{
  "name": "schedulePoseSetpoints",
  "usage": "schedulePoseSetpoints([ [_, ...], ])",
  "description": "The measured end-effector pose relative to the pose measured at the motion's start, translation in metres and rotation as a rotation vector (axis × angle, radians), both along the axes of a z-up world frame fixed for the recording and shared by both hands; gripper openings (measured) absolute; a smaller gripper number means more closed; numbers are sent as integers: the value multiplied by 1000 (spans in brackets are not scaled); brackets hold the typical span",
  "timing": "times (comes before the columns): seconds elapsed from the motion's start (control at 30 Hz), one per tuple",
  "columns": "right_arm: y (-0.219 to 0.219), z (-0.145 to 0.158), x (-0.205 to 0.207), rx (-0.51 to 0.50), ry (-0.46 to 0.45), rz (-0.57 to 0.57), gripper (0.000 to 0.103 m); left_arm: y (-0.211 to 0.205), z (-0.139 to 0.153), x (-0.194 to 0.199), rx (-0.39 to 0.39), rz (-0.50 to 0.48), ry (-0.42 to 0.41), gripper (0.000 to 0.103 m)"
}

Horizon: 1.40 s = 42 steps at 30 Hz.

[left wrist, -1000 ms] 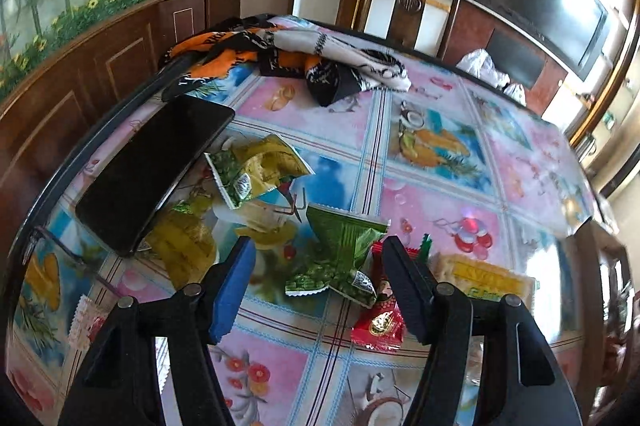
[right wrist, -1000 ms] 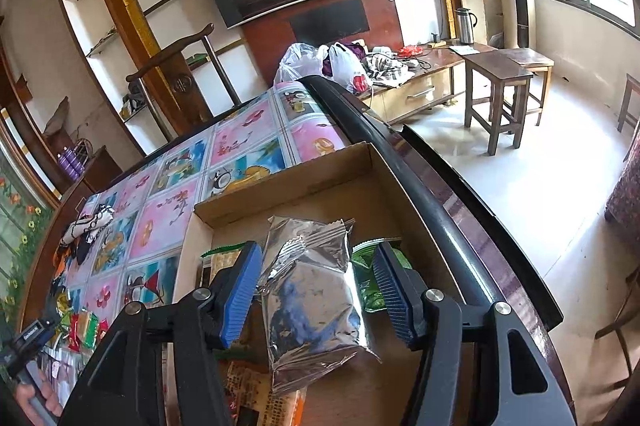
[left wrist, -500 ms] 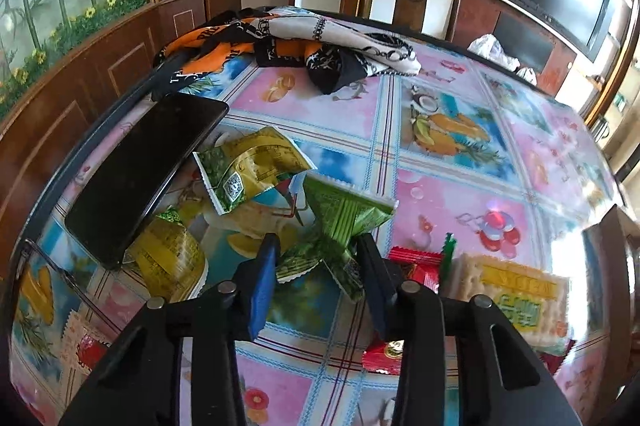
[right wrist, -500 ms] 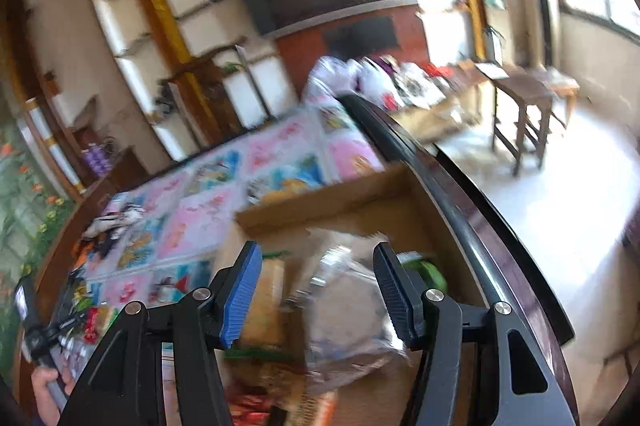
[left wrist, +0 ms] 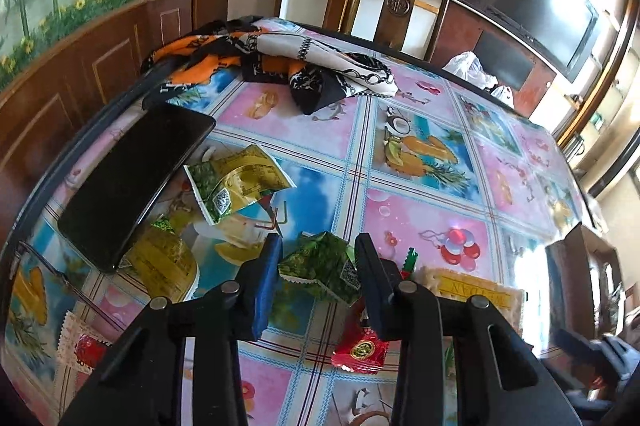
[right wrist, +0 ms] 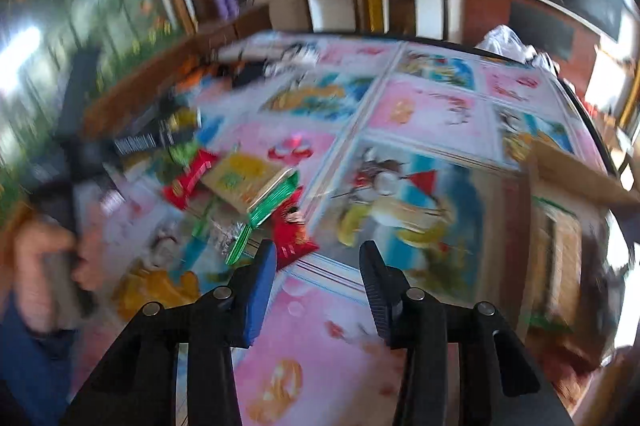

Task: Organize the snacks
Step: 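Grasp a green snack packet with the left tool while the right tool grasps a red packet, then lift the green packet with the left tool while the right tool lifts the red packet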

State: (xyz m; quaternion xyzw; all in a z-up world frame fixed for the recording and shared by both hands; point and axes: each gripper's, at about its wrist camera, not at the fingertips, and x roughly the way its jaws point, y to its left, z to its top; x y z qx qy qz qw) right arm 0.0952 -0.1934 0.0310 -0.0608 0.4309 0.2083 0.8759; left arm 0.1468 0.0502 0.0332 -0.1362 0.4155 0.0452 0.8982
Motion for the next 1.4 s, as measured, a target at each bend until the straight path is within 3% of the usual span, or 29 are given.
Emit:
schedulePoseSetpoints([
  [0.07, 18, -10, 7, -73, -8, 2, 47, 7, -1, 1, -21, 11, 6, 36],
  [0.23, 33, -20, 17, -121, -38, 6, 45, 17, -6, 3, -91, 17, 31, 35],
  [0.3, 32, -24, 18, -116, -22, 18, 27, 15, -6, 3, -79, 14, 33, 35],
  [0.37, 33, -22, 13, -128, -28, 36, 23, 13, -5, 3, -62, 9, 40, 35],
  [0.67, -11, -22, 16, -60, 57, -76, 21, 13, -15, 7, -16, 1, 115, 44],
  [0.83, -13, -22, 16, -50, 61, -76, 22, 2, -22, 8, 83, -12, 152, 44],
  [0.97, -13, -22, 15, -46, 62, -76, 21, -11, -24, 6, 205, -15, 131, 43],
  [1.03, -12, -22, 15, -46, 61, -78, 21, -9, -25, 5, 193, -13, 128, 32],
  [1.2, -16, -16, 14, -12, 45, -90, 21, -2, -18, 1, 139, 1, 86, 31],
  [1.4, -25, -5, 14, 41, 16, -124, 21, -16, 8, -13, 95, -17, -38, 31],
])
